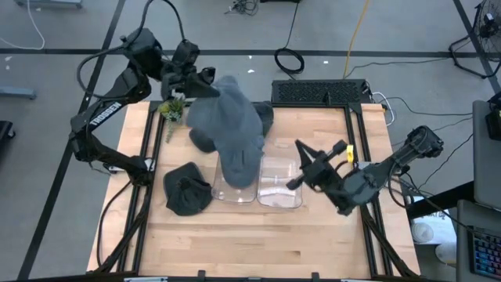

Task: Pick & Place hat
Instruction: Put the gray cap into the left transparent bin

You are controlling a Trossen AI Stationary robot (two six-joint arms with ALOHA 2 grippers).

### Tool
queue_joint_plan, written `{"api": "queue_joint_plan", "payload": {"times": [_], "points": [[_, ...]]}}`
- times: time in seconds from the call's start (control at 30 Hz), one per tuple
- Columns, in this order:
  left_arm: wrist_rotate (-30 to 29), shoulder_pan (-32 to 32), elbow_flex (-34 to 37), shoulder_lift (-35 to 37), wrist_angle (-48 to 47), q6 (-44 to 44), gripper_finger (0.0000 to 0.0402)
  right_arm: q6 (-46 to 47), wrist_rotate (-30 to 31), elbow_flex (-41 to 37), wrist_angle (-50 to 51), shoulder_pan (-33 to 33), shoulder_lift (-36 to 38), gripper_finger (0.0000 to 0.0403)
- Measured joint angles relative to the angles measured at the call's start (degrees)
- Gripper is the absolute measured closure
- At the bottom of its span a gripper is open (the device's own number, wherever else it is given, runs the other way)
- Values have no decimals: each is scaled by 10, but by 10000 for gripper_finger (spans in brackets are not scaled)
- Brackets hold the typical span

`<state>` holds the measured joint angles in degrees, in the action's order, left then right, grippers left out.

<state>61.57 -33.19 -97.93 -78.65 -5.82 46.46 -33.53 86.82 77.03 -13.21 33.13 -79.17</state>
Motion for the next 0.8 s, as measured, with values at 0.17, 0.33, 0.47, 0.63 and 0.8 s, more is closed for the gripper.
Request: {"api": "queue_joint_plan", "payload": {"times": [0.17,0.33,0.47,0.63,0.8], "points": [[-11,13,0,18,0,-75,377,30,-72,0,11,-35,24,402],[-77,34,0,42,-39,-203,377,121,-224,0,115,-86,52,402],[-145,62,0,62,-138,-337,377,229,-385,0,233,-142,78,403],[-289,115,0,76,-288,-491,377,292,-479,0,309,-208,97,403],[-407,167,0,75,-378,-560,377,284,-425,0,311,-249,121,403]]}}
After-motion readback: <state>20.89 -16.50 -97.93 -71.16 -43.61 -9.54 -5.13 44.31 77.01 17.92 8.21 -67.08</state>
